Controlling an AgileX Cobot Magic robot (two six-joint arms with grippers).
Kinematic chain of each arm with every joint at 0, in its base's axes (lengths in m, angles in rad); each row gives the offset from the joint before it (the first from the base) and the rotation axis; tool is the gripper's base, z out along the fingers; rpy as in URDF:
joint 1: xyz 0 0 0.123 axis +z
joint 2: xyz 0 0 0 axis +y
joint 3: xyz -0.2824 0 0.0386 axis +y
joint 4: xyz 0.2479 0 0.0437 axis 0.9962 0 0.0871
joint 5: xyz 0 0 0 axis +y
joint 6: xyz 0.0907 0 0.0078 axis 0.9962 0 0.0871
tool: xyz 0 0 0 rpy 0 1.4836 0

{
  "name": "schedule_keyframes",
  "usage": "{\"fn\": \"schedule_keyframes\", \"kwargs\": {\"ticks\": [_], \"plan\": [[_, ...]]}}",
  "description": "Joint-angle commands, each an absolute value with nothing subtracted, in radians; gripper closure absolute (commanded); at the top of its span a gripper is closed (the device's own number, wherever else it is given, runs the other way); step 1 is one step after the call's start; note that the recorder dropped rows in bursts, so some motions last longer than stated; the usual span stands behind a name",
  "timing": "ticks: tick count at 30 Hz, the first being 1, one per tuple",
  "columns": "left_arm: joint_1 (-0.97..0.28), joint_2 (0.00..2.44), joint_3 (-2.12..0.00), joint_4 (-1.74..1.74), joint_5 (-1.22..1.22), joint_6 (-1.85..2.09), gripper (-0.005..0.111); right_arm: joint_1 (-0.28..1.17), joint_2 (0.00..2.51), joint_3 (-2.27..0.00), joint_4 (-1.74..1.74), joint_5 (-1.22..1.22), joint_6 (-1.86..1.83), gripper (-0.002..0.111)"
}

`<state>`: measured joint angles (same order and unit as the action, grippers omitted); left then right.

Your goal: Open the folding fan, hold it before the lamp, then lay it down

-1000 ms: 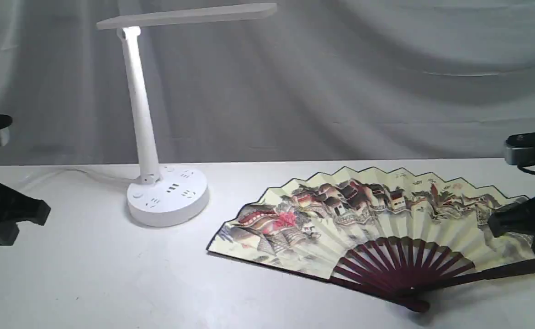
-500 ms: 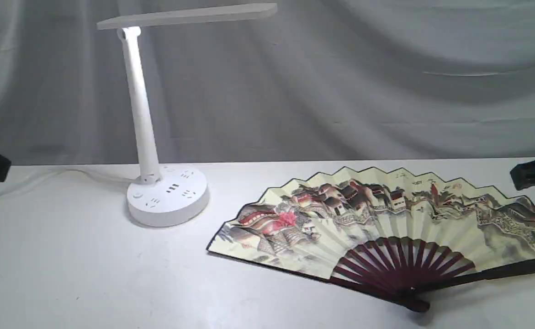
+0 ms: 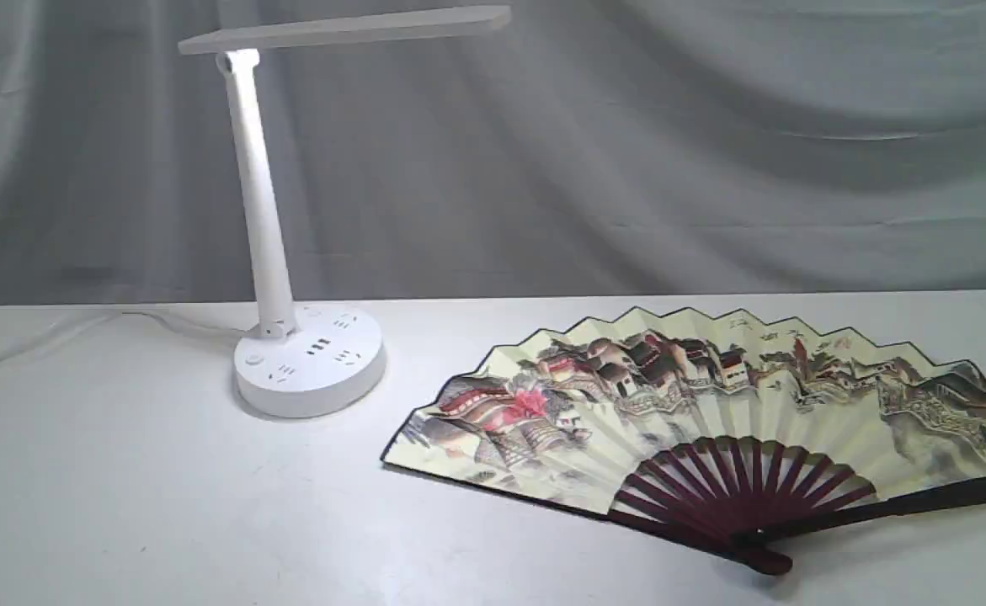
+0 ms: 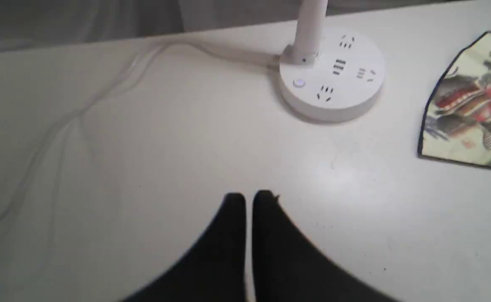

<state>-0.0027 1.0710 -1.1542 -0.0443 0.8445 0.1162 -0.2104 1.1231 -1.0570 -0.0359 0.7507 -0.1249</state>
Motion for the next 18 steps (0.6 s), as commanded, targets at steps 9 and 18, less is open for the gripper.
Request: {"fn": "schedule_keyframes", "kwargs": {"ticks": [9,18], "plan": [[0.000,0.740,-1.156,-0.063,0.895,0.105,0.107,-0.208,0.841,-1.053,-0.014,0.774,-0.132,0.108],[0.000,0.439,-1.156,-0.063,0.924,0.105,0.107,-0.208,0.632,-1.053,0.000,0.850,-0.132,0.108]]}}
